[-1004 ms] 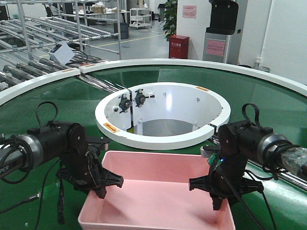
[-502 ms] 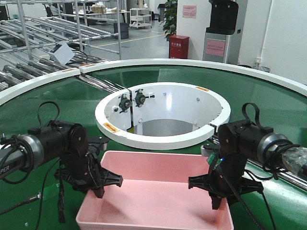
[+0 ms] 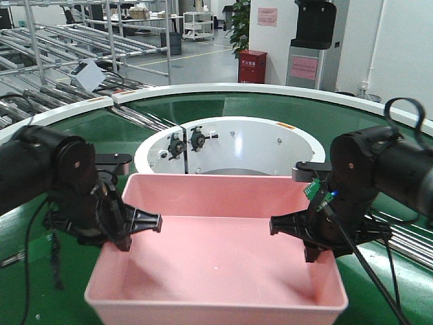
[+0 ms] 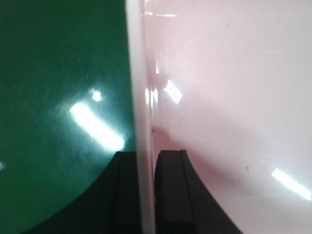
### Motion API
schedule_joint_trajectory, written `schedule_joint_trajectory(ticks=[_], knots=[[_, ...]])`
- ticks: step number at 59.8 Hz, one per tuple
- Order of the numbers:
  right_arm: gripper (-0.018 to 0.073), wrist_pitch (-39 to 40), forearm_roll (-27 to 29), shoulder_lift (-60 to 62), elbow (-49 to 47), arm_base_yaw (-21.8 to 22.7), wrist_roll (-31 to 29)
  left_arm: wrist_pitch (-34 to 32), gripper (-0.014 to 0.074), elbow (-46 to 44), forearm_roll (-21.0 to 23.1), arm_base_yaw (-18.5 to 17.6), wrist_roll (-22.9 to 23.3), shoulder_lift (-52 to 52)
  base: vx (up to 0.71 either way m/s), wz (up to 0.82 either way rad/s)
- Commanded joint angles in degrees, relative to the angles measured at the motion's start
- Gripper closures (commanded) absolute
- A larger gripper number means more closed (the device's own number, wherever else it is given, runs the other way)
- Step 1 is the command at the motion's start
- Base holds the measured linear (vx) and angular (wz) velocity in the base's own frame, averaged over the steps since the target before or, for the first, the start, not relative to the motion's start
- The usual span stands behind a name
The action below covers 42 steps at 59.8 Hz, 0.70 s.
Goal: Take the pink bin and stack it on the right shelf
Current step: 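Close both grippers on the bin walls and lift the bin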
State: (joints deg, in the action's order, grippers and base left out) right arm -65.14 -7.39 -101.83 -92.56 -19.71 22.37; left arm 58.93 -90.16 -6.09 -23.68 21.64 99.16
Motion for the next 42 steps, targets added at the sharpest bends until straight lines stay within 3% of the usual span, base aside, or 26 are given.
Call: schedule_joint_trajectory(ticks=[1, 11, 19, 20, 42], knots=[[0.0443, 2.0, -8.1, 8.6, 3.4, -2.8, 1.7, -5.4, 0.0503, 6.2, -7.1, -3.4, 6.2, -10.0, 0.0, 0.0], [0.0443, 4.2, -8.6, 17.7, 12.6, -7.7, 3.2, -10.1, 0.0503, 18.3, -9.6, -9.7, 14.0, -22.1, 0.0, 0.0], [0.0443, 7.4, -7.4, 23.1, 19.4, -10.7, 3.9, -14.3, 0.0503, 25.7, -9.6, -13.8, 16.6, -29.5, 0.0, 0.0], [0.0443, 9.2, -6.6, 26.5, 24.1, -11.8, 5.6, -16.6, 0.0503, 30.9, -9.3, -15.8, 18.8, -33.6, 0.0, 0.0], [0.0443, 9.0, -7.5, 26.9, 25.1, -11.7, 6.2, -16.6, 0.0503, 31.6, -9.1, -15.8, 18.6, -33.9, 0.0, 0.0]])
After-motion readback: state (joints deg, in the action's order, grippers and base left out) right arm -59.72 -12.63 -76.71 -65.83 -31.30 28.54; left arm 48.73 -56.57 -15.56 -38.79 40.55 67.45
